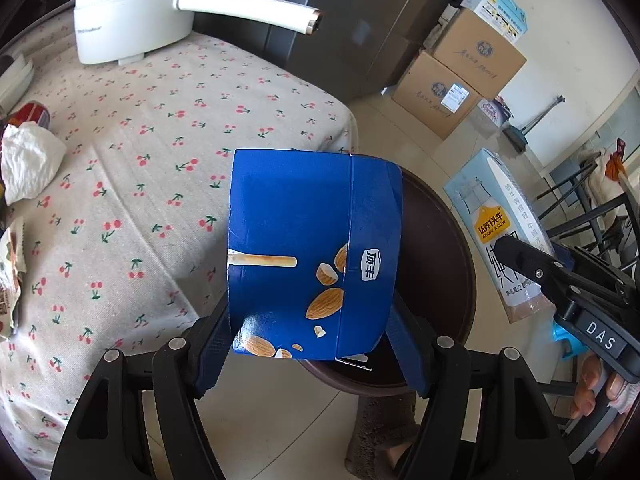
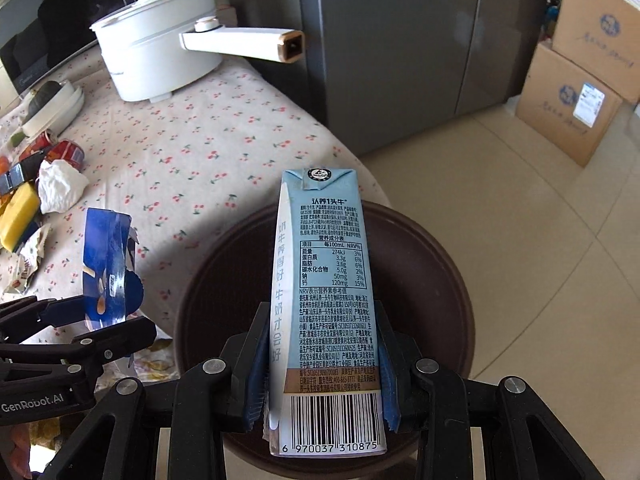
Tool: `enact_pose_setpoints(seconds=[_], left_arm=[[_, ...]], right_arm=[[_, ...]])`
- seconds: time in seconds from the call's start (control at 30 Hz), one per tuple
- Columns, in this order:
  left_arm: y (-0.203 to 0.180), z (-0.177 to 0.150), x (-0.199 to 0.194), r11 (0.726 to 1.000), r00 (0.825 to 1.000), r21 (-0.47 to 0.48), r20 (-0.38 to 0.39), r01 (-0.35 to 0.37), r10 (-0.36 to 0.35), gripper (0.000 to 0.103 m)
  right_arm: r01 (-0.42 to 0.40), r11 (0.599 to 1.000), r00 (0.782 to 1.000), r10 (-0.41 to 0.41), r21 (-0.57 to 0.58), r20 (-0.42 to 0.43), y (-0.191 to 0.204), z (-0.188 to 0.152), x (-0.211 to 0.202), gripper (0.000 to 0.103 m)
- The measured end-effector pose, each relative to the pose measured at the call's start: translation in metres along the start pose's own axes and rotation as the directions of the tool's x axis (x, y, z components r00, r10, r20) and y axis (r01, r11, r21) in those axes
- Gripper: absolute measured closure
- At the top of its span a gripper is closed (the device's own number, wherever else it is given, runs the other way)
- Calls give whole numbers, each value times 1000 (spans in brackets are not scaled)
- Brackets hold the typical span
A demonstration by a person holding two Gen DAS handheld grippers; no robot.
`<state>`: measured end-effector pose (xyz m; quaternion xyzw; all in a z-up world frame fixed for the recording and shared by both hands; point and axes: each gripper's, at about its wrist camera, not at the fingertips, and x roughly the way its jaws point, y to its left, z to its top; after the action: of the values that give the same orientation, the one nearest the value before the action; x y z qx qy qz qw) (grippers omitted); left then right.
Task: Collect trash
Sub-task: 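Carry both items over the brown bin and open both tools to drop them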
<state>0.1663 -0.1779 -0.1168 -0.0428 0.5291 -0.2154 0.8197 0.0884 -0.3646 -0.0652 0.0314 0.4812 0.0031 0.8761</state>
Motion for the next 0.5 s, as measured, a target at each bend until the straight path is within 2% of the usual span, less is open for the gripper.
enact_pose_setpoints(seconds=[0.13,0.2,0.23,0.5], left_arm=[[-7,1,6,999,999,34,35,-12,11,26],[-7,3,9,998,998,41,34,-49,47,4],[-7,3,10,997,997,45,42,-62,60,1],[3,4,1,995,994,32,51,-98,96,0]], right_arm=[[18,1000,1000,-18,25,-16,-20,-7,1,63],[18,999,1000,-18,42,-23,-27,-8,3,63],[17,999,1000,-15,50,-26,-30,-8,3,63],[11,998,999,-8,66,-46,-32,-6,10,63]])
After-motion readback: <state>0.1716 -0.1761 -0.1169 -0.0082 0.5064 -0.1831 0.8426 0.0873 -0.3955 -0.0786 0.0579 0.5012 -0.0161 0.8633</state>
